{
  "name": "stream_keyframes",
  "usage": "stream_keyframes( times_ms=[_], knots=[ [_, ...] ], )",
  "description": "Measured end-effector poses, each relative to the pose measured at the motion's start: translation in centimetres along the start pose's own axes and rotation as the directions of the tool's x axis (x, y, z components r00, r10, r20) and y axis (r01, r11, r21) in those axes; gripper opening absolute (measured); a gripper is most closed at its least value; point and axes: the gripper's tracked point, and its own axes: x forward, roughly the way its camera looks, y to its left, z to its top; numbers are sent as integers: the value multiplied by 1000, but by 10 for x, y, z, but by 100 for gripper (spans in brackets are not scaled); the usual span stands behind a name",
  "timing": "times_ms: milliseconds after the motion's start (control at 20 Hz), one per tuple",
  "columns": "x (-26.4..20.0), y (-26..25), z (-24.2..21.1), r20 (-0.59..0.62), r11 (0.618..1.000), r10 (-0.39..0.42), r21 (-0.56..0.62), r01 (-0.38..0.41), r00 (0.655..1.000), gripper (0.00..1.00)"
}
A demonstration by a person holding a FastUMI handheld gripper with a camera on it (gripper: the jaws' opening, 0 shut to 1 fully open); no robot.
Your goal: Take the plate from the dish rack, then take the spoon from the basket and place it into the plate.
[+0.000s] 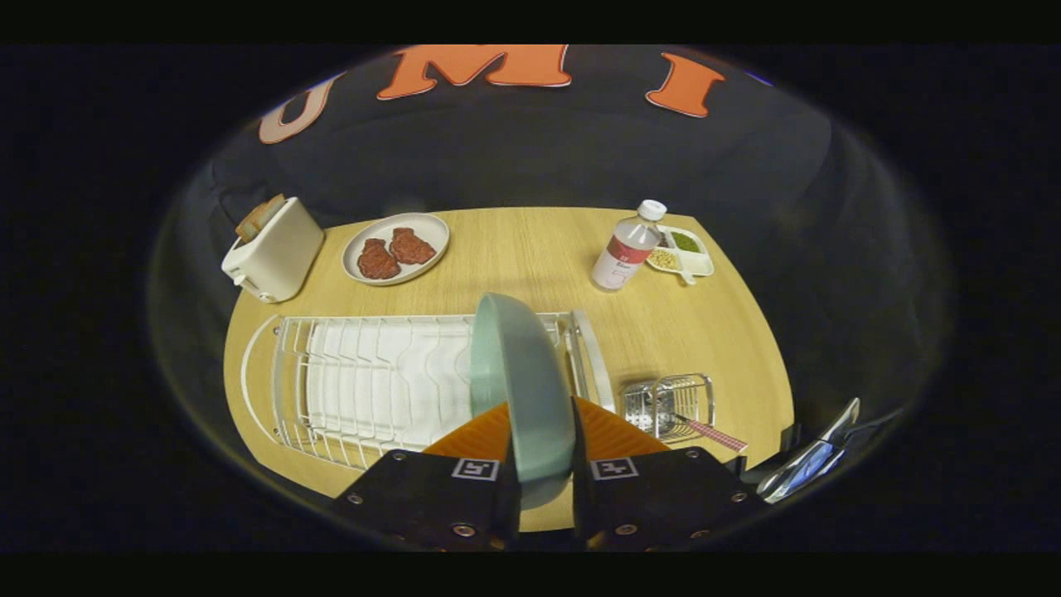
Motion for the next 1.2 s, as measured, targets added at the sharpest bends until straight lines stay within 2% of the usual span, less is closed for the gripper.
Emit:
stream_keyframes(
  times_ms=[50, 150, 350, 550, 750, 900, 1050, 1200],
  knots=[
    [-5, -2, 2, 3, 1000, -8, 18, 8, 1000, 25],
    [-16, 3, 2, 6, 997, 28, 74, -28, 1000, 23],
    [-38, -19, -11, 30, 996, 13, 89, -16, 999, 23],
    [-48, -37, -38, 36, 984, 68, 162, -73, 997, 23],
    [-59, -50, -76, 37, 955, 174, 237, -178, 984, 23],
    [-65, -65, -102, 44, 938, 240, 248, -243, 970, 23],
    [-66, -68, -127, 39, 901, 334, 281, -332, 942, 23],
    [-64, -62, -152, 37, 832, 445, 353, -428, 895, 22]
  ],
)
